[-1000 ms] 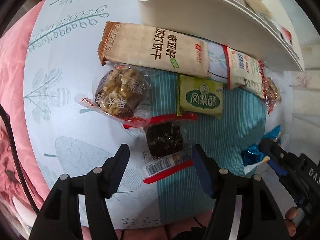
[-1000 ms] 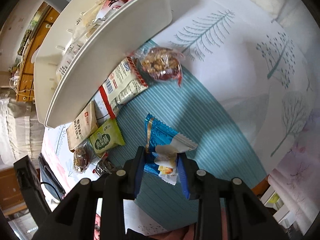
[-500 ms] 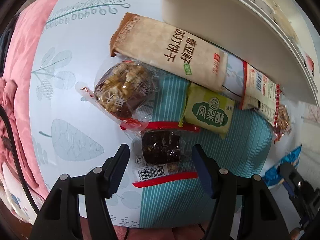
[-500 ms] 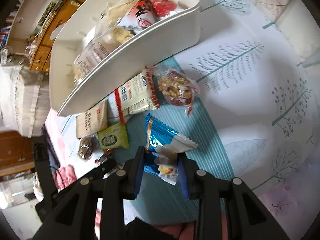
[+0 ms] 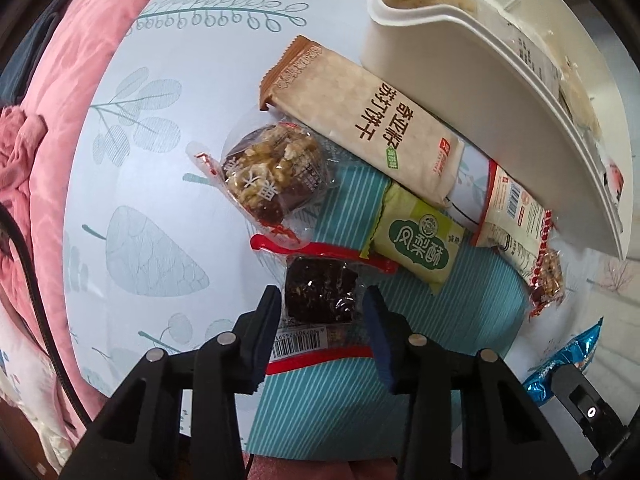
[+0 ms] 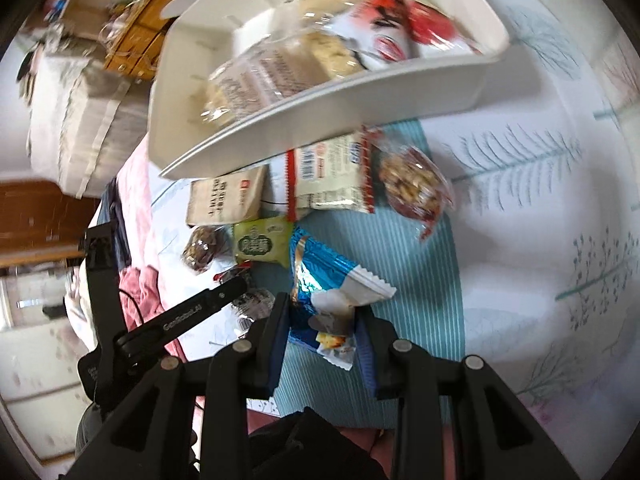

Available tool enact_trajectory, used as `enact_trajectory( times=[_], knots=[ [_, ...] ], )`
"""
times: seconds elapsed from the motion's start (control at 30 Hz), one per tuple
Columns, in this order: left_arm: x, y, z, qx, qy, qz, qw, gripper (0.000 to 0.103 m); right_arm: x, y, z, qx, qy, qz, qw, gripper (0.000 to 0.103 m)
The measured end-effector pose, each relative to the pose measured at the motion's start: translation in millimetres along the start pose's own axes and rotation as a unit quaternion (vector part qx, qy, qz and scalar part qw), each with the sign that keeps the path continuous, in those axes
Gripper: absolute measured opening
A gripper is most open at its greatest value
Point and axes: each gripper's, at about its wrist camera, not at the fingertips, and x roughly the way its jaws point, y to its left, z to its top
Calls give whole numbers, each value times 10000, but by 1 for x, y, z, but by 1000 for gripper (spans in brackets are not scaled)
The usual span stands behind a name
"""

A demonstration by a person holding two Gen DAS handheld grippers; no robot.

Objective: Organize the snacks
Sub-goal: 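Carry the jerky packet into the tray with the left tool while the right tool carries the blue candy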

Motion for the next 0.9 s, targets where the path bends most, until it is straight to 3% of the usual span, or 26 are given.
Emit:
enact_trajectory(
  times=[0.4, 0.6, 0.9],
  knots=[
    [-8, 26, -30, -518, 292, -201, 9980, 38, -13, 26, 8, -832, 61, 239, 9962, 32],
    [-40, 41, -36, -604, 449, -103, 9971, 38, -22, 37, 11, -1140, -78, 334, 9929, 32],
    [-110, 35, -26, -287, 124, -282, 9991, 38, -40, 48, 22, -1372, -465, 478, 9883, 32]
  ],
)
